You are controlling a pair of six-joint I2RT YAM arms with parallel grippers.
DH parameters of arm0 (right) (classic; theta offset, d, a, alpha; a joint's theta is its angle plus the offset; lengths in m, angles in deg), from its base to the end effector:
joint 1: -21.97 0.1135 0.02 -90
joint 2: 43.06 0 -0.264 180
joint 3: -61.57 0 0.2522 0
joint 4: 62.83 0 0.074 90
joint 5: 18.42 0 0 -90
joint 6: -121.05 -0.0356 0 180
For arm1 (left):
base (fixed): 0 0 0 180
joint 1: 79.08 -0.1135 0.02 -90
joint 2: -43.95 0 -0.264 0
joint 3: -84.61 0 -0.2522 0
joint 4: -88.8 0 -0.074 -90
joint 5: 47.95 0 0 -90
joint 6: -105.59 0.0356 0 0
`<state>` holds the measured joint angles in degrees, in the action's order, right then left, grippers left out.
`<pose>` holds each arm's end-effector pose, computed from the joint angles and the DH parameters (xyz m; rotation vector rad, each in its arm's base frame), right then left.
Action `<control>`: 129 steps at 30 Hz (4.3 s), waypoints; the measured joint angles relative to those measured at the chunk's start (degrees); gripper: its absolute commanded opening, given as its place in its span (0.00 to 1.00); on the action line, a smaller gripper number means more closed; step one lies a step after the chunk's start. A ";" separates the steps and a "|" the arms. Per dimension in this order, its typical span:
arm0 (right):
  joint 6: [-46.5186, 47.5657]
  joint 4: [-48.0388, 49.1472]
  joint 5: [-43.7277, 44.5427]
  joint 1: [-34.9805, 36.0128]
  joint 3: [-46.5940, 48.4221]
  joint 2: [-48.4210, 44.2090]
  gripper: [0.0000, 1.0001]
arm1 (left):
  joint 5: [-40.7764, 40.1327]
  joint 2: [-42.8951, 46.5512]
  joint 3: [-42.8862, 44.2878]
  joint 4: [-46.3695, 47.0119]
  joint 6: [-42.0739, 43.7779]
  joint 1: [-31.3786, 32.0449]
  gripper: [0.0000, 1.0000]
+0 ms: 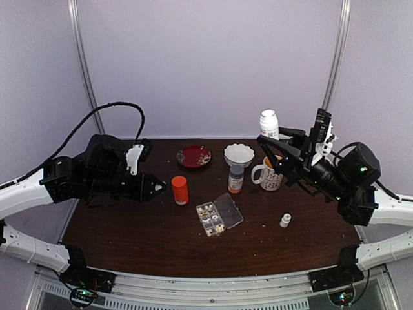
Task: Sort the pills into containers
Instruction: Screw the lid of the pill bottle onto the pill bottle.
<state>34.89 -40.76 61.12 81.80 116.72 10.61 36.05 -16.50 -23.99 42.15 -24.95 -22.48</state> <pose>0.1028 0.1897 0.3763 -0.7818 0.9386 0.9647 0.1277 -0.1868 0.3272 0.2620 2.3028 -0.8105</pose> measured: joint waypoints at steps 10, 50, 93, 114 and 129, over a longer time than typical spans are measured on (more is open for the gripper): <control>2.23 7.08 -4.09 0.96 -5.86 10.49 0.00 | 9.68 -0.37 2.47 1.92 -1.42 0.00 0.00; 11.52 -18.64 4.52 10.58 10.34 23.52 0.00 | 31.23 -3.06 4.00 15.32 -10.58 -1.22 0.01; 13.99 -26.12 9.86 11.47 9.99 22.40 0.00 | 33.99 -10.23 8.28 7.58 -8.35 -1.79 0.14; 12.09 -22.51 5.84 11.13 8.11 22.40 0.00 | 33.55 -10.25 8.61 4.70 -9.29 -1.55 0.21; 9.05 -22.93 0.20 9.31 8.26 22.40 0.00 | 35.21 -10.91 9.53 4.55 -9.66 -1.38 0.21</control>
<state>43.94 -63.69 61.32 91.11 124.98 33.01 71.26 -27.40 -14.46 46.70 -34.61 -23.86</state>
